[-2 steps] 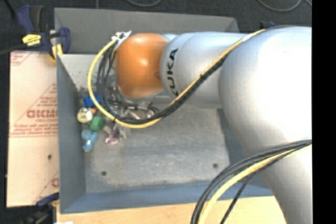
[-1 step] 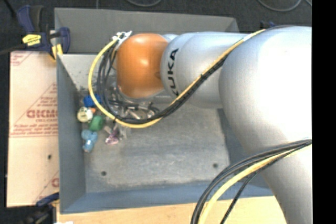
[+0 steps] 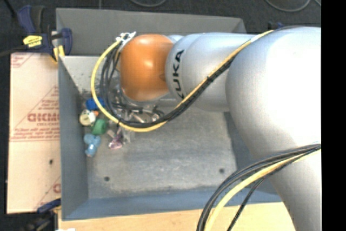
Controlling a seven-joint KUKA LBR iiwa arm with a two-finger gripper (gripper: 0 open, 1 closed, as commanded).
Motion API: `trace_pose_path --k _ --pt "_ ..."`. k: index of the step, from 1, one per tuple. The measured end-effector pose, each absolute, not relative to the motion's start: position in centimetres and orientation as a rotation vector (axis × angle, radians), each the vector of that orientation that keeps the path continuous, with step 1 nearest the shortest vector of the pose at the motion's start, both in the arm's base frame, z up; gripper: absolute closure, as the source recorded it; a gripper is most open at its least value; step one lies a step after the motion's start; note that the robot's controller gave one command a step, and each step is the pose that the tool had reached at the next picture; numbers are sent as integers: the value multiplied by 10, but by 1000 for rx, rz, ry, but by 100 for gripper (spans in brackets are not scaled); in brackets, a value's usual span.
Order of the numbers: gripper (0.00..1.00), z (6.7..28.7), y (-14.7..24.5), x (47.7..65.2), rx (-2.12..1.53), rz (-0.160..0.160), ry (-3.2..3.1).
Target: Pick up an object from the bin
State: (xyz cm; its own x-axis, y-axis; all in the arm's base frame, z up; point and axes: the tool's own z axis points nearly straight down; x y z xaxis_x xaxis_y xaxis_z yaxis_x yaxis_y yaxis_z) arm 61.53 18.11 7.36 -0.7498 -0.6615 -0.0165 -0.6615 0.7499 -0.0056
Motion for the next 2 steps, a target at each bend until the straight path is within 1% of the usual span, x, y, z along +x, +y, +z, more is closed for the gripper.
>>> trace_pose_path --k 1,2 --pt "100 79 181 614 -1106 2 2926" --pt "100 98 180 613 -1107 2 2929"
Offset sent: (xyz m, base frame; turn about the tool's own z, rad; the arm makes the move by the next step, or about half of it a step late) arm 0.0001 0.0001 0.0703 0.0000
